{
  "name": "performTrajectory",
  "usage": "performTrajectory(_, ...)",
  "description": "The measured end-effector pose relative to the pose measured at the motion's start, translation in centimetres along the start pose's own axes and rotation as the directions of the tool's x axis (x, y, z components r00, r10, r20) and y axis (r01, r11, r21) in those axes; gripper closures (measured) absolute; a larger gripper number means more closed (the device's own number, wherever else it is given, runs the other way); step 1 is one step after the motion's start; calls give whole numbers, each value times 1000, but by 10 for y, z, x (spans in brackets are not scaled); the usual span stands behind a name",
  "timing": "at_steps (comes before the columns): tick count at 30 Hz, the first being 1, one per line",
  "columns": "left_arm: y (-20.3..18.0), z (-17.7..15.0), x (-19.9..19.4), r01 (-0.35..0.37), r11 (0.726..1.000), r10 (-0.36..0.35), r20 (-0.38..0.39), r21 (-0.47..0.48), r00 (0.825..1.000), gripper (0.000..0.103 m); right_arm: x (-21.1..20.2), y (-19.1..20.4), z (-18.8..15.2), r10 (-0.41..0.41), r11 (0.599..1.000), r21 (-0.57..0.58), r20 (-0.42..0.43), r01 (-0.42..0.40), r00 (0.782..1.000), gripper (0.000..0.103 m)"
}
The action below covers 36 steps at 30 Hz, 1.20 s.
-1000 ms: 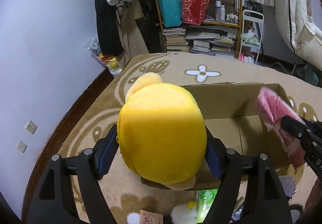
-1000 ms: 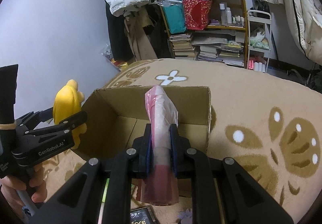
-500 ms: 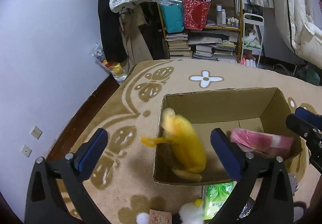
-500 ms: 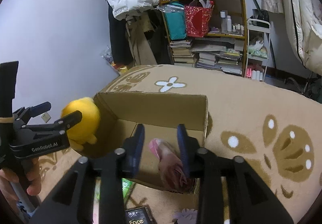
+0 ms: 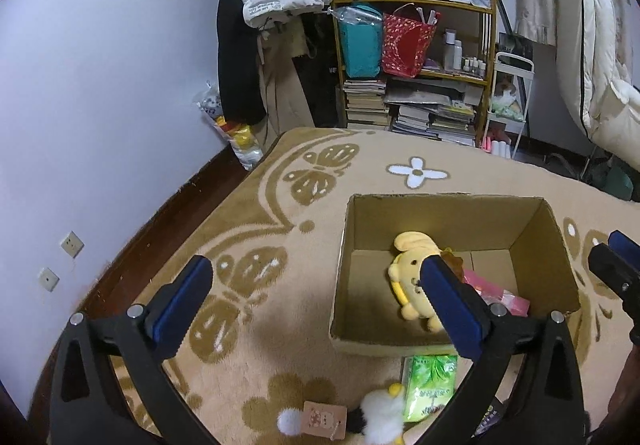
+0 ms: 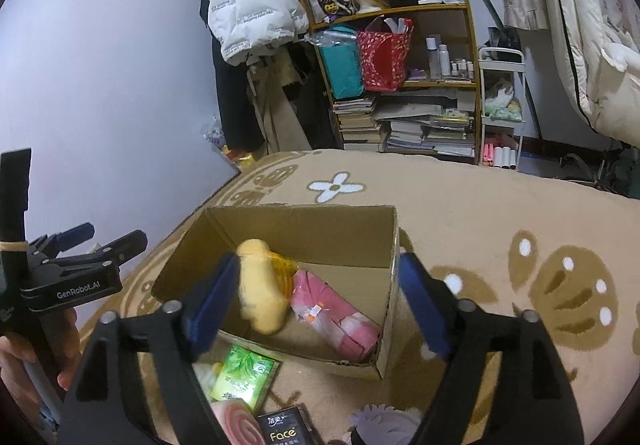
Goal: Organize soft objects
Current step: 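Open the left gripper over the box while the right releases the pink pack inside, then move both grippers back toward the remaining soft items beside the box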
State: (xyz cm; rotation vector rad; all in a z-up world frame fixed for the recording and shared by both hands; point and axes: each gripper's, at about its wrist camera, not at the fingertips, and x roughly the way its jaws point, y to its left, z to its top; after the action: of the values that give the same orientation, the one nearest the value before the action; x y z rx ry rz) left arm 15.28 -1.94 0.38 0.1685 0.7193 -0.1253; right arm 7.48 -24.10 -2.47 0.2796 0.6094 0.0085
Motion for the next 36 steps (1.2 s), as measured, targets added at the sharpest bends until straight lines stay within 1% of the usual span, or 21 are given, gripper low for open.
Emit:
performTrajectory(2, 4, -2, -3, 1, 1000, -1, -5, -8, 1000, 1, -4, 0, 1, 4, 1000, 9, 4, -4, 1000, 8)
performTrajectory(5, 8, -6, -10, 0, 1000, -1, -5, -18, 1000, 1, -11, 2, 0, 2, 1000, 18, 16, -3, 1000, 0)
performTrajectory(15, 11, -16, -39, -34, 999, 34, -1, 28, 999, 1, -30, 10, -10, 5, 1000, 26, 7, -5, 1000, 0)
performTrajectory(19, 16, -26, -48, -13, 1000, 13, -27, 24, 1000, 1, -38, 15, -17, 8, 1000, 18, -5, -8, 1000, 0)
performTrajectory(24, 21, -39, -56, -9, 1000, 10, -50, 20, 999, 1, -46, 24, -25, 5, 1000, -6, -24, -6, 1000, 0)
performTrajectory(28, 25, -50, -58, -15, 1000, 16, -78, 13, 997, 0, -50, 28, -31, -2, 1000, -21, -44, 1, 999, 0)
performTrajectory(31, 29, -58, -56, -50, 999, 52, -96, 17, 994, 0, -48, 29, -36, -4, 1000, -20, -68, 3, 998, 0)
performTrajectory(34, 34, -64, -50, -38, 999, 38, -127, 1, 991, 1, -45, 28, -43, -10, 1000, -18, -95, 8, 995, 0)
performTrajectory(36, 37, -68, -44, -45, 999, 44, -147, -5, 988, 1, -41, 27, -48, -14, 1000, -17, -110, 13, 994, 0)
